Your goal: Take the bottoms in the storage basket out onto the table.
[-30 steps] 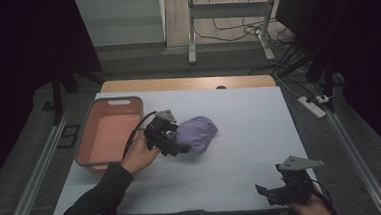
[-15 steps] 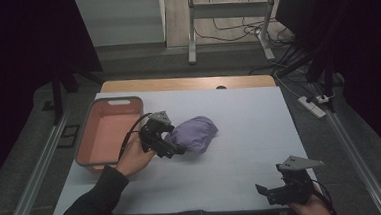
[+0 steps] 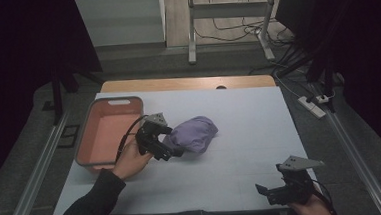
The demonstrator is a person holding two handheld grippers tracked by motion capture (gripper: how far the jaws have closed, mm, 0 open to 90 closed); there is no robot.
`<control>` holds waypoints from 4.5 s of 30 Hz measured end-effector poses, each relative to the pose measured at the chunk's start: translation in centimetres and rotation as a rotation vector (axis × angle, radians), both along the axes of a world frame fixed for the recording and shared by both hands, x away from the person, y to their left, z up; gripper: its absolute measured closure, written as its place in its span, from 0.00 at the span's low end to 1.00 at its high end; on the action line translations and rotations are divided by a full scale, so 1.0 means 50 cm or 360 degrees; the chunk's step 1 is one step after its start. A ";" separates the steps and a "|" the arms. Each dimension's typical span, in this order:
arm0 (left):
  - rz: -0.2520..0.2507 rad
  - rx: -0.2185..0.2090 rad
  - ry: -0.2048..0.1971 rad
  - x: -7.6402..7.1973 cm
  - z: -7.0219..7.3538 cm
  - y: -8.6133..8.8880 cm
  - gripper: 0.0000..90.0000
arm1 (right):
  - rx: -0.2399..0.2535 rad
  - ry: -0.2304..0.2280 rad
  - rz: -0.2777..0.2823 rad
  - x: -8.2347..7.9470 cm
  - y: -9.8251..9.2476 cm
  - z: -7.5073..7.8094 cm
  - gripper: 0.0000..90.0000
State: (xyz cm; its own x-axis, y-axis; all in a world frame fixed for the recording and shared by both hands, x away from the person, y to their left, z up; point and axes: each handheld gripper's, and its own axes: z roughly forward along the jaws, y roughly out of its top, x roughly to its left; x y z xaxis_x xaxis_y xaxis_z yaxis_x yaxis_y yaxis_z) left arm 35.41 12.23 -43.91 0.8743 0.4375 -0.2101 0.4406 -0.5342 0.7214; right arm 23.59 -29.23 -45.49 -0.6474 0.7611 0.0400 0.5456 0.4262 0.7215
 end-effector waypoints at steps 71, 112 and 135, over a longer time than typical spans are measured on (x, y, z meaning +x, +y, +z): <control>0.0215 -0.0043 0.0031 -0.091 -0.010 0.125 0.00 | -0.0009 -0.0012 0.0017 -0.002 0.002 0.000 0.01; 0.0403 -0.0120 0.0012 -0.159 -0.022 0.223 0.00 | -0.0010 -0.0009 0.0010 -0.002 0.003 0.000 0.01; 0.0510 -0.0125 0.0026 -0.204 -0.047 0.270 0.00 | -0.0010 -0.0005 0.0009 -0.001 0.003 0.000 0.01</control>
